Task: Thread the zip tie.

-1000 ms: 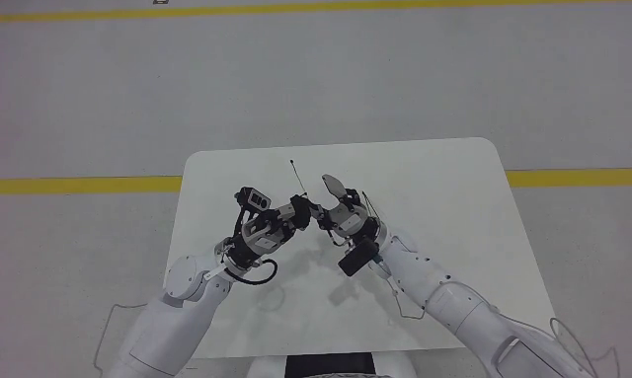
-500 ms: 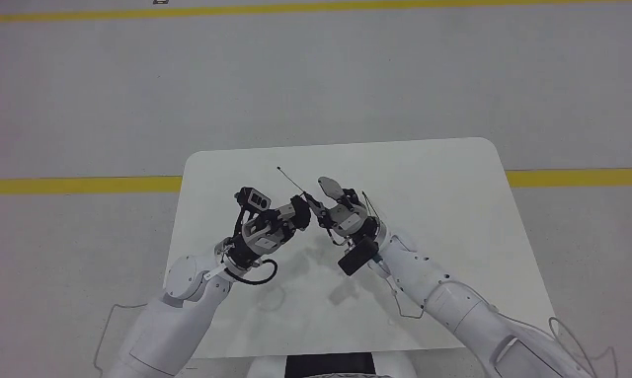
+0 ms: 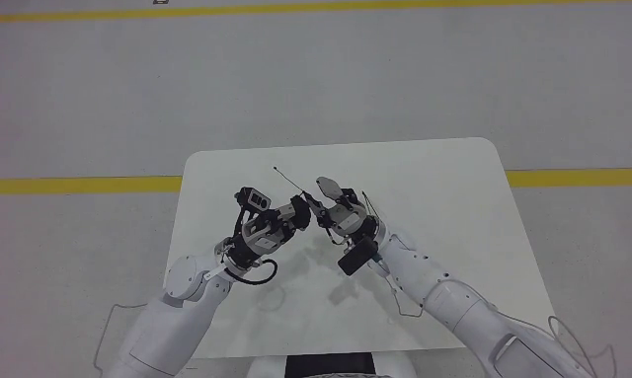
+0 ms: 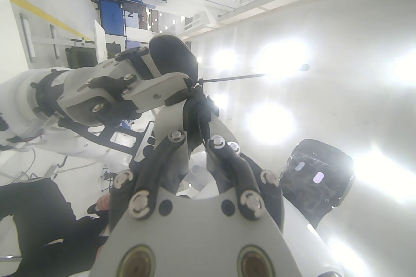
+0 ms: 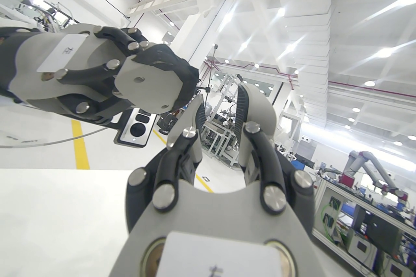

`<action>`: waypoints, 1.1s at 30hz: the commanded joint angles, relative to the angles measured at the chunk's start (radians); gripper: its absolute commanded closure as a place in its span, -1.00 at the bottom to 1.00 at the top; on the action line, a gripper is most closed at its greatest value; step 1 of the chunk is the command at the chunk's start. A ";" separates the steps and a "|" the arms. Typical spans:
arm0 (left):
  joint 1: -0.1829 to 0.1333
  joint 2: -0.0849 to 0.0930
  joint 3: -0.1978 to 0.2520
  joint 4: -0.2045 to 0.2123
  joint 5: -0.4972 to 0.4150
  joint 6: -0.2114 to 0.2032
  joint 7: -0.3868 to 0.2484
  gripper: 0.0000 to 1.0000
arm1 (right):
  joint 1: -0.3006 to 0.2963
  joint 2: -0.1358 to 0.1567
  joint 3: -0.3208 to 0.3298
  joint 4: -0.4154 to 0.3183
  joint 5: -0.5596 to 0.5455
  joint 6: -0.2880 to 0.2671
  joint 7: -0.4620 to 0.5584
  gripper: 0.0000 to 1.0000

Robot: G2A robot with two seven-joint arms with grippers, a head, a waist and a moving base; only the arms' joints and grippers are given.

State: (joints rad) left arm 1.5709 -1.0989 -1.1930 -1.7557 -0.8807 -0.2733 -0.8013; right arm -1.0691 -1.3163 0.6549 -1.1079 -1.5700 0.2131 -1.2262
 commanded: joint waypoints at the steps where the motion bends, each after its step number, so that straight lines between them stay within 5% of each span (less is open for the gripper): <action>1: 0.000 0.000 0.000 0.000 0.000 0.000 0.000 1.00 | 0.002 0.000 -0.002 0.001 0.000 0.001 -0.001 0.58; 26: 0.000 0.000 0.000 0.000 0.000 0.000 0.000 1.00 | 0.019 -0.002 -0.022 0.009 0.000 -0.002 0.001 0.82; 33: 0.000 0.000 0.000 0.000 0.000 0.000 0.000 1.00 | 0.022 -0.002 -0.026 0.011 0.000 -0.007 0.002 0.74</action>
State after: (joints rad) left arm 1.5709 -1.0989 -1.1930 -1.7557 -0.8807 -0.2733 -0.8013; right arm -1.0474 -1.3184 0.6296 -1.0971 -1.5700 0.2067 -1.2239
